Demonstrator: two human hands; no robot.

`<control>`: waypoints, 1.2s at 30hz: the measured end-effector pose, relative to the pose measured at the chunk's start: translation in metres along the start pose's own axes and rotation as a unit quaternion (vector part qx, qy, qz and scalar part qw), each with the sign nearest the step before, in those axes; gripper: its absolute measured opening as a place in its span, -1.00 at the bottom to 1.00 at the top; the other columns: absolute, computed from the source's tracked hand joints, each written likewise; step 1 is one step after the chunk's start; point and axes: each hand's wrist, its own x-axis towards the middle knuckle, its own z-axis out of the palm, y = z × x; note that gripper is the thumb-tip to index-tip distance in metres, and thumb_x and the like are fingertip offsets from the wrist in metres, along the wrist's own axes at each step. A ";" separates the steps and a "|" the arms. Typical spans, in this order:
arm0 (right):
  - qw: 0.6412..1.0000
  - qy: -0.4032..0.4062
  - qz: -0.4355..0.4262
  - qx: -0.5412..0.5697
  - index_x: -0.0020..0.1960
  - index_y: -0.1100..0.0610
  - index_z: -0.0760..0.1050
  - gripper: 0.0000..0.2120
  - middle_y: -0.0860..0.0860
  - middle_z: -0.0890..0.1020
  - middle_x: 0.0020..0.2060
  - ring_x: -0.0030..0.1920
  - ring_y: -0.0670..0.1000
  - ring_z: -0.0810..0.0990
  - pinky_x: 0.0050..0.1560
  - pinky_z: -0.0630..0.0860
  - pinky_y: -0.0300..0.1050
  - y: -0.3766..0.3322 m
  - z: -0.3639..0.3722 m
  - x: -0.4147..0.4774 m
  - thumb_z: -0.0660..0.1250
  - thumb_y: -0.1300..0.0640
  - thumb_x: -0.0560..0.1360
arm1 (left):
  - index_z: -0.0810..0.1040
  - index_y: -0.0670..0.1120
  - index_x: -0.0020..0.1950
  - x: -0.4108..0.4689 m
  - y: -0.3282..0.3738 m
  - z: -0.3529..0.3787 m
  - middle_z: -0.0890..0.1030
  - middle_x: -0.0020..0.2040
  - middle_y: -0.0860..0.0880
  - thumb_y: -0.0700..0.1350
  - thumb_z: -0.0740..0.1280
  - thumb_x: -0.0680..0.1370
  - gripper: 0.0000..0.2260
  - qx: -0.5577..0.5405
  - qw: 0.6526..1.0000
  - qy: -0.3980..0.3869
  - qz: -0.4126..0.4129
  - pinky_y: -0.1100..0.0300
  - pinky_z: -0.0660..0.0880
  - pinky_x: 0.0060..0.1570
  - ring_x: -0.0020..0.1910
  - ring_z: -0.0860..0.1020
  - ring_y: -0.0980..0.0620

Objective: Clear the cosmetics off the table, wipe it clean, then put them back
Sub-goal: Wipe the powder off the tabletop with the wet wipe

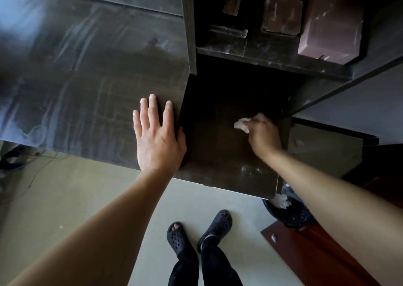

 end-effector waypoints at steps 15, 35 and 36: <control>0.999 0.031 -0.020 -0.012 0.04 0.02 0.62 -0.79 0.10 0.52 0.00 0.03 0.12 0.53 -0.04 0.41 -0.13 0.001 -0.042 0.056 0.22 0.11 0.55 | 0.36 -0.20 0.40 0.000 -0.001 0.002 0.24 0.47 -0.31 -0.08 0.30 0.52 -0.53 -0.003 1.000 0.010 -0.001 -0.20 0.05 0.46 0.48 0.14 -0.30; 0.951 -0.186 0.040 -0.244 0.22 0.19 0.48 -0.73 0.19 0.48 0.10 0.08 0.25 0.54 -0.08 0.45 0.01 0.006 -0.055 0.007 0.18 0.22 0.55 | 0.36 -0.21 0.40 0.001 -0.001 0.003 0.24 0.47 -0.32 -0.09 0.30 0.52 -0.52 -0.008 1.000 0.009 0.003 -0.21 0.05 0.46 0.48 0.13 -0.31; 0.961 -0.140 0.044 -0.236 0.22 0.19 0.47 -0.72 0.20 0.46 0.11 0.06 0.27 0.54 -0.10 0.45 0.02 0.013 -0.054 0.017 0.19 0.26 0.53 | 0.36 -0.21 0.40 0.000 -0.002 0.003 0.23 0.47 -0.32 -0.09 0.30 0.52 -0.52 -0.008 1.000 0.009 0.002 -0.21 0.04 0.46 0.48 0.13 -0.31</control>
